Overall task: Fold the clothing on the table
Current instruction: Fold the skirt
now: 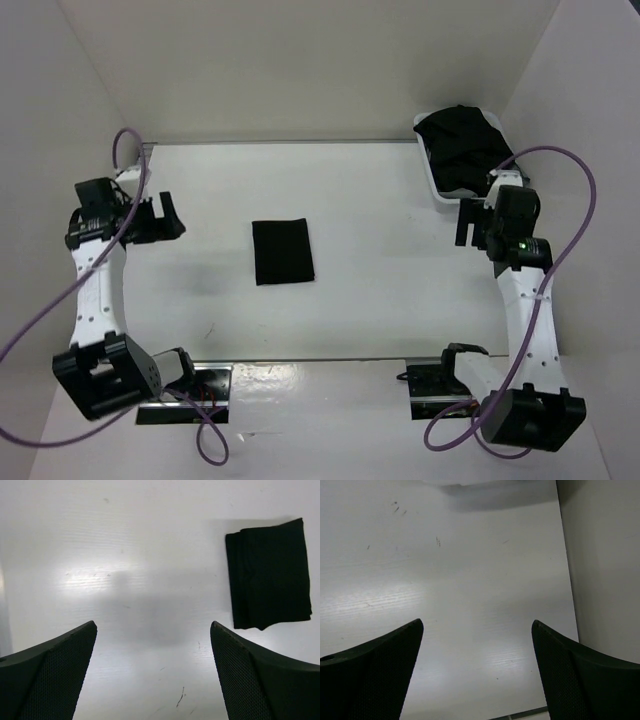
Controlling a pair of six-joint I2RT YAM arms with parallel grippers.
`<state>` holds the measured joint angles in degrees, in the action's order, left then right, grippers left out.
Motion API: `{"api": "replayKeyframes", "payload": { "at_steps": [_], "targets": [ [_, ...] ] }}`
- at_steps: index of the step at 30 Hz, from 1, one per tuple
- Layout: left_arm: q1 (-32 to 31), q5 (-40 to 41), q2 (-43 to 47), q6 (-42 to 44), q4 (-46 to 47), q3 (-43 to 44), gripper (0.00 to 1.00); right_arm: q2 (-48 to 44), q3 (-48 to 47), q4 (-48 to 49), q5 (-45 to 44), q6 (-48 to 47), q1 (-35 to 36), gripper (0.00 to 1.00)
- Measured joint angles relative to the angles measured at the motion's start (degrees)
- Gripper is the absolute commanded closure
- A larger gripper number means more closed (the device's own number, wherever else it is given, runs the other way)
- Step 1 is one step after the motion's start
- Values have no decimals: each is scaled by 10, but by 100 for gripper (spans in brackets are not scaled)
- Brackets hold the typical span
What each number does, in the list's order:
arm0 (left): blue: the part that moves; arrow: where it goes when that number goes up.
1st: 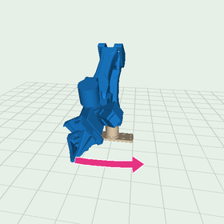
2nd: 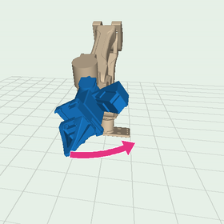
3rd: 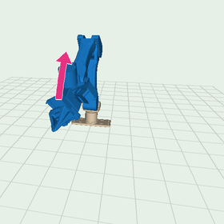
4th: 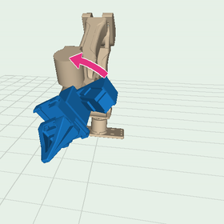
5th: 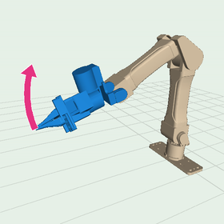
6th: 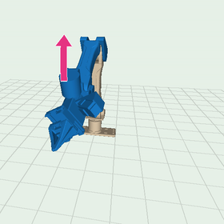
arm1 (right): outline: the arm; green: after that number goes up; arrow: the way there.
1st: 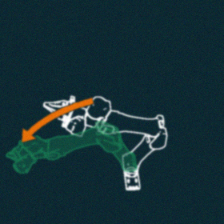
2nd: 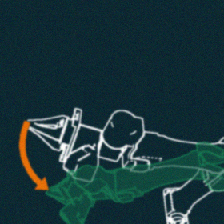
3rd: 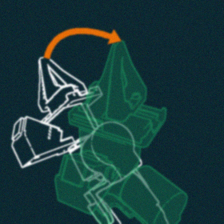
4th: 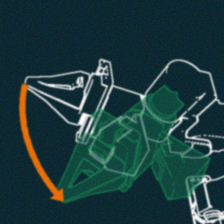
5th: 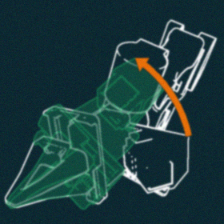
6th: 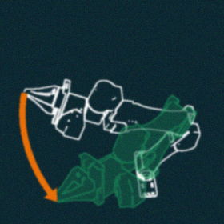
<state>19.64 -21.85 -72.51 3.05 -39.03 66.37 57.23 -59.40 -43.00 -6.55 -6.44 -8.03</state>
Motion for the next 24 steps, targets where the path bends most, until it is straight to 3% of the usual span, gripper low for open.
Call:
{"api": "replayKeyframes", "payload": {
  "at_steps": [4, 12, 20, 24],
  "targets": [
    [57, 18, 85, 1, 5, -59, 0, -25, 14, 25, 33, 5, -33, 7],
    [130, 44, 130, 3, 22, -90, 0, -48, 74, 78, 56, 6, -45, 1],
    [170, 1, 394, 33, 47, -183, 0, -97, 78, 99, 69, 1, -45, 1],
    [170, -13, 437, 42, 69, -183, 0, -142, 84, 102, 76, -5, -45, 1]
  ]
}}
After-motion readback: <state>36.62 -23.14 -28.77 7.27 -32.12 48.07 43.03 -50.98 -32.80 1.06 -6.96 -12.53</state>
